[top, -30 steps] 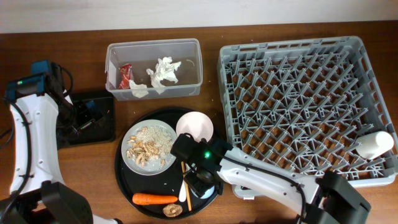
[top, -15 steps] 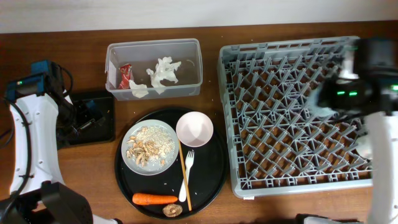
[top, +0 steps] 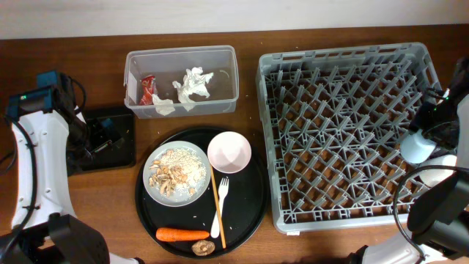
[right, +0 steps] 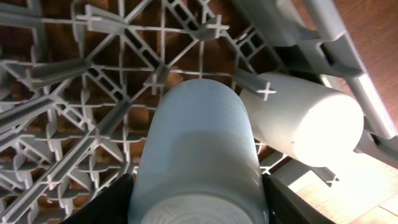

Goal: Sort waste into correct bins and load items into the dishwasher rack
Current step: 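Place the blue cup in the rack beside the white cup, then grasp the pink bowl on the tray with the right gripper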

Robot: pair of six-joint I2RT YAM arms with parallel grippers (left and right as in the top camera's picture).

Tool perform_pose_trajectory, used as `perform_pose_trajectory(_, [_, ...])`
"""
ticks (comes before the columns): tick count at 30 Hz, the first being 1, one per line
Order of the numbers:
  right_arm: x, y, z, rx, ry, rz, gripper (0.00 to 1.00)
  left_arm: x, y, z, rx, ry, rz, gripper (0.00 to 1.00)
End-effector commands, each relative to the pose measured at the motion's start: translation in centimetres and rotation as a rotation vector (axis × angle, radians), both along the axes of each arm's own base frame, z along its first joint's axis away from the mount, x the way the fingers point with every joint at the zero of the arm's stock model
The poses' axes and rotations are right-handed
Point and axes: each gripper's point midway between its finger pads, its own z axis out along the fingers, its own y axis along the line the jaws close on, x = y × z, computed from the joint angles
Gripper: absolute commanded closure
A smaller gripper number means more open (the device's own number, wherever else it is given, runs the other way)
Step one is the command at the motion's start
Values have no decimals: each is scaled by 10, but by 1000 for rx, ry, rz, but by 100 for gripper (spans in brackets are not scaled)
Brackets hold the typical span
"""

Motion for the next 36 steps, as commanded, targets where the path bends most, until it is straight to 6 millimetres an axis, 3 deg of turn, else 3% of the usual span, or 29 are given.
perform_pose_trajectory(1, [-9, -11, -9, -12, 24, -34, 43, -1, 0, 4, 4, -13, 15, 1])
perform_pose_trajectory(2, [-10, -12, -11, -6, 27, -39, 42, -1, 0, 4, 4, -13, 15, 1])
perform_pose_trajectory(3, [-10, -12, -12, -5, 28, -41, 29, -1, 0, 4, 4, -13, 15, 1])
perform_pose_trajectory(4, [-10, -12, -12, -2, 26, -40, 25, -1, 0, 4, 4, -13, 15, 1])
perform_pose_trajectory(8, [-6, -6, -12, 33, 7, -36, 20, -1, 0, 4, 4, -13, 15, 1])
perform_pose_trajectory(10, [3, 13, -12, 135, -46, 12, 20, -1, 0, 4, 3, -13, 15, 1])
perform_pose_trajectory(12, [15, 40, 3, 242, -146, 107, 20, 0, 1, 4, 4, -15, 15, 1])
perform_pose_trajectory(14, [30, 82, 44, 302, -299, 285, 20, 0, 1, 4, 5, -17, 15, 1])
perform_pose_trajectory(16, [34, 150, 92, 318, -437, 551, 20, 0, 1, 4, 5, -18, 15, 1])
perform_pose_trajectory(17, [30, 193, 108, 310, -462, 707, 18, 1, 1, 4, 6, -21, 15, 1])
perform_pose_trajectory(19, [21, 270, 112, 338, -446, 968, 19, 1, 1, 4, 6, -21, 15, 1])
perform_pose_trajectory(21, [14, 330, 98, 342, -389, 1153, 19, 1, 1, 4, 5, -21, 15, 1])
perform_pose_trajectory(23, [8, 384, 70, 317, -306, 1305, 18, 1, 1, 4, 5, -20, 15, 1])
perform_pose_trajectory(25, [8, 412, 42, 288, -238, 1368, 18, 1, 1, 4, 5, -20, 15, 1])
perform_pose_trajectory(29, [28, 436, -41, 220, -81, 1378, 18, 1, 1, 4, 5, -20, 15, 1])
perform_pose_trajectory(34, [43, 437, -89, 185, -22, 1368, 19, 1, 1, 4, 5, -20, 15, 1])
perform_pose_trajectory(36, [43, 437, -98, 188, -1, 1366, 20, 1, 1, 4, 5, -21, 15, 1])
